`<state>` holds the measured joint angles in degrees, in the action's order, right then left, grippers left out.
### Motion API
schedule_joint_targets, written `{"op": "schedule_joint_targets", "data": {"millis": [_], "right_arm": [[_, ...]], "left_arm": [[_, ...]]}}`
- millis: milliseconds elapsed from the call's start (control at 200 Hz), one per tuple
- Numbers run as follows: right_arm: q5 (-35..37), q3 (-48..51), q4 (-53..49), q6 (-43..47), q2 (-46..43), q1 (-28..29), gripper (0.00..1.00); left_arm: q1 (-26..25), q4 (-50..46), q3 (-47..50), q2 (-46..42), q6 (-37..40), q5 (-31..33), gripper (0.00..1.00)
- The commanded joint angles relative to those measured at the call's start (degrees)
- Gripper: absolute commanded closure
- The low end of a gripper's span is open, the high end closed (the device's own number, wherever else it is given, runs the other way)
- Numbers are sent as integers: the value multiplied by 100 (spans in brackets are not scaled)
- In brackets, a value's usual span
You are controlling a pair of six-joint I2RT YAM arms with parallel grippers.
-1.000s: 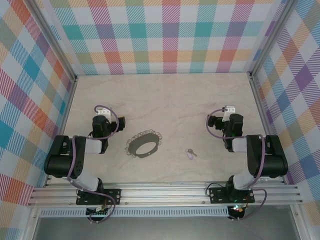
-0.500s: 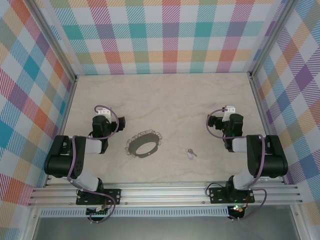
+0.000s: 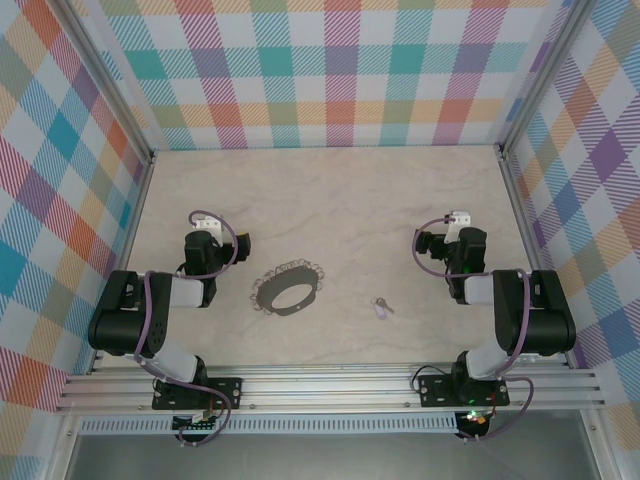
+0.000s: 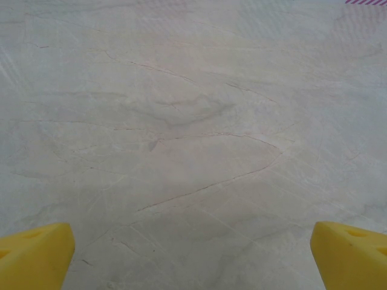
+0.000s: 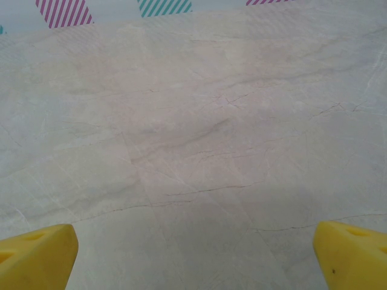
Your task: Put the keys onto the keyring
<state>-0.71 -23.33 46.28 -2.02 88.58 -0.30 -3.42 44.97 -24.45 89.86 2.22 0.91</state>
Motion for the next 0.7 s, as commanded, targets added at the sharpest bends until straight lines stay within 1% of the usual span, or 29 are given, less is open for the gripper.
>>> {"op": "schedule_joint_targets", "data": {"millis": [0,645,695], "right_arm": [[-61,-18,127,124,-60,30,0],[-69,-2,145,113,-82,28,0],[96,-27,101,27,-190,30,0]], "left_arm": [[96,73,-7,-12,-33,-42,0],[93,86,5,-26,-40,-72,0],[92,-71,-64,-74,-12,-124,0]]}}
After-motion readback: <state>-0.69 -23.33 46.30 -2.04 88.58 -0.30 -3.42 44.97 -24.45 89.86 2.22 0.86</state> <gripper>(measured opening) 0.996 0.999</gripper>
